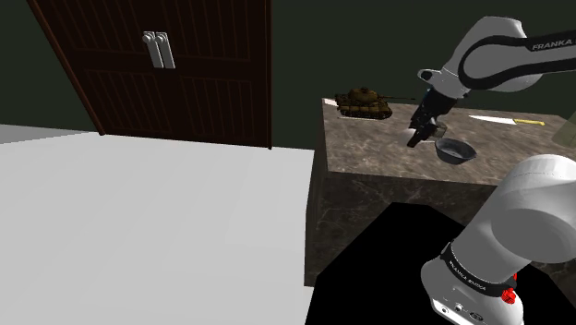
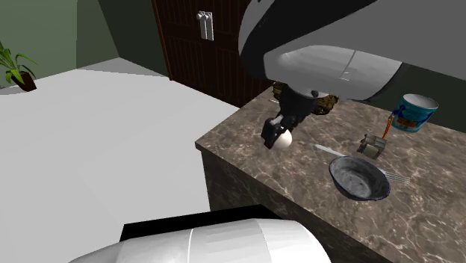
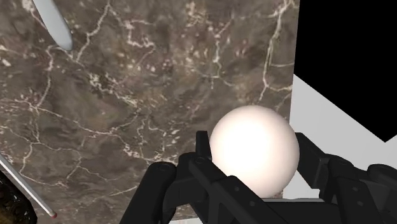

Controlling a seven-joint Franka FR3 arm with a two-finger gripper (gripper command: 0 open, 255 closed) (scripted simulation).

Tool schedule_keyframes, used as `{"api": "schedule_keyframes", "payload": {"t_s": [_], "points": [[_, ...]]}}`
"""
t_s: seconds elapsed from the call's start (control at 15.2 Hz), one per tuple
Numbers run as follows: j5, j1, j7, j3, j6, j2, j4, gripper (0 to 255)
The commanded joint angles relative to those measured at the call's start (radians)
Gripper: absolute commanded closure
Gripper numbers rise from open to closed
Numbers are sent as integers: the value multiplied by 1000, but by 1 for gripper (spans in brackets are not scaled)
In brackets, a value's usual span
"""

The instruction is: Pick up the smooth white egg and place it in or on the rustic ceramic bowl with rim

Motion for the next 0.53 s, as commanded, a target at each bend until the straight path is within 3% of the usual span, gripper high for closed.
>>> {"api": "schedule_keyframes", "payload": {"t_s": [0.0,0.46], "points": [[9,-2,4,18,-36,-18,17,255],[43,5,16,68,-141,-54,87,255]]}}
